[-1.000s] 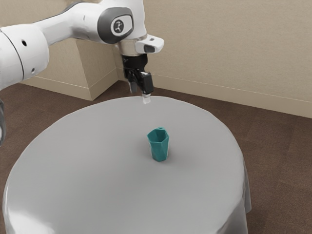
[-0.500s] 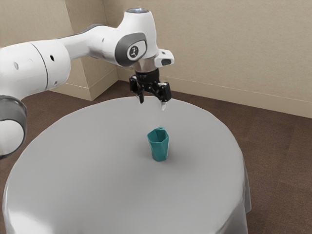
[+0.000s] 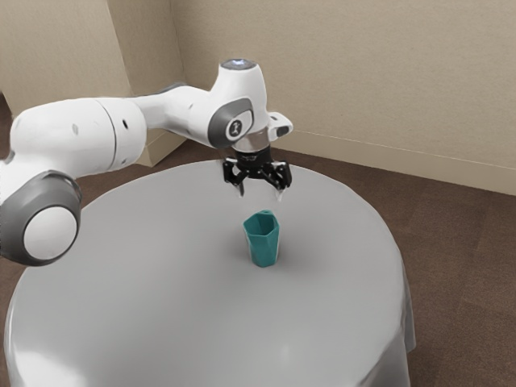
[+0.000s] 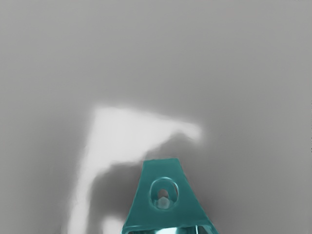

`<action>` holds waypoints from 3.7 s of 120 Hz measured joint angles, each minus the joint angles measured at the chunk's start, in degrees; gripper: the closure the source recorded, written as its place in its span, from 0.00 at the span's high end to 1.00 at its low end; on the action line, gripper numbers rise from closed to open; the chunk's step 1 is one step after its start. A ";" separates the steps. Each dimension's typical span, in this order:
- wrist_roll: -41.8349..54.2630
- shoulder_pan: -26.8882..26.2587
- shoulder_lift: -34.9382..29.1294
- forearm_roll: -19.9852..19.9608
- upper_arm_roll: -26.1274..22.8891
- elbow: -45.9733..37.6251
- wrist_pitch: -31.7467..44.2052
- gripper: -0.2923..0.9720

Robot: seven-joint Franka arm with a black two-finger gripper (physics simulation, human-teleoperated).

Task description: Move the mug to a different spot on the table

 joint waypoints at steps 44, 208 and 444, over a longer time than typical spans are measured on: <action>-5.27 0.94 4.14 -4.67 0.11 0.00 4.55 0.77; -8.16 1.57 4.75 -6.50 -0.01 2.08 2.86 0.25; 3.81 17.22 5.96 -14.46 0.17 0.27 -16.98 0.69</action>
